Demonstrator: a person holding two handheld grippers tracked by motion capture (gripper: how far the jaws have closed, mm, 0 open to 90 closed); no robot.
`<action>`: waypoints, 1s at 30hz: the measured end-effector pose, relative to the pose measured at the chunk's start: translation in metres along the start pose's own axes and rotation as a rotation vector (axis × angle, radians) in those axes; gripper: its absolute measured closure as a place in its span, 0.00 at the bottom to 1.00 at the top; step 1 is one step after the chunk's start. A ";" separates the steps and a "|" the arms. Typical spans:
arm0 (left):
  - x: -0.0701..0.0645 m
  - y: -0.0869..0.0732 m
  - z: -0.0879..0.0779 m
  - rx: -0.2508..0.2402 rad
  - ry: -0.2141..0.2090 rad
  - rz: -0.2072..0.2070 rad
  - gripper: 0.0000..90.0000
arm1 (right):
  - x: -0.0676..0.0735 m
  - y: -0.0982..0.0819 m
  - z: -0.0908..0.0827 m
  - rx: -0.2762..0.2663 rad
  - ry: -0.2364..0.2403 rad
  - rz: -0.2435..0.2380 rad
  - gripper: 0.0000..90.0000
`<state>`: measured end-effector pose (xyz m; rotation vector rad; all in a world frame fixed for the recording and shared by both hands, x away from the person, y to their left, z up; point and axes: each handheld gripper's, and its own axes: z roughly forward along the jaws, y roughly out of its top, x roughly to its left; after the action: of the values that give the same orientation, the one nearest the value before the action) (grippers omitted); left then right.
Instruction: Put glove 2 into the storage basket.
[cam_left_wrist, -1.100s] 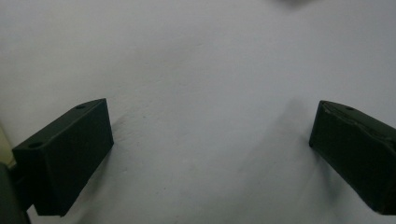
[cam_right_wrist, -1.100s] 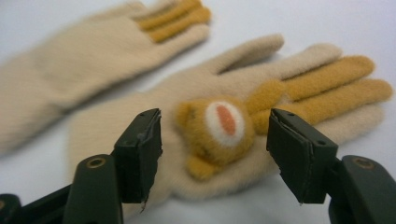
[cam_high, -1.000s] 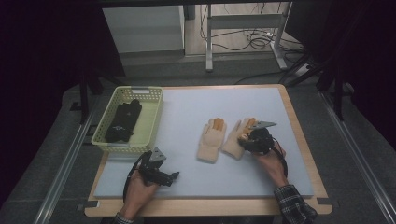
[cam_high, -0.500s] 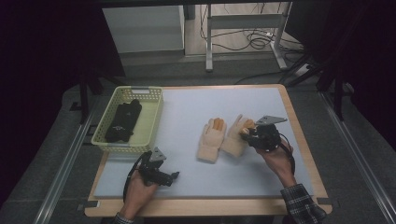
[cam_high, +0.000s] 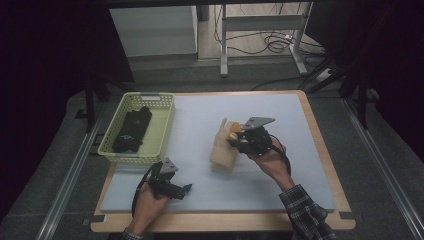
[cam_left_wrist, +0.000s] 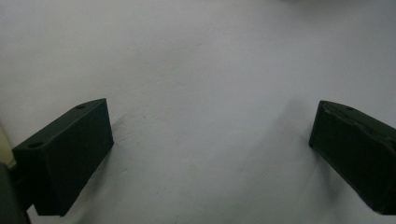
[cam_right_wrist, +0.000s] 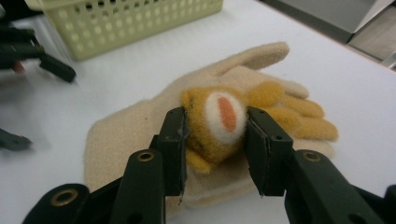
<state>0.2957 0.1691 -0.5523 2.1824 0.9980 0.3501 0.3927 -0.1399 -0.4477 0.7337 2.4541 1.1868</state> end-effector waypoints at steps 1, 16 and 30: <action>0.000 0.000 0.000 0.000 0.001 0.002 0.00 | 0.000 -0.001 0.007 0.016 0.003 -0.014 0.67; 0.000 0.000 0.000 0.001 0.000 0.001 0.00 | -0.022 -0.038 0.019 0.062 0.069 0.109 0.39; 0.000 0.000 0.000 0.000 0.001 0.000 0.00 | -0.004 -0.075 0.014 0.143 0.071 0.121 0.88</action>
<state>0.2957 0.1692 -0.5522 2.1825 0.9987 0.3517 0.3801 -0.1727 -0.5159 0.9058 2.6074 1.1056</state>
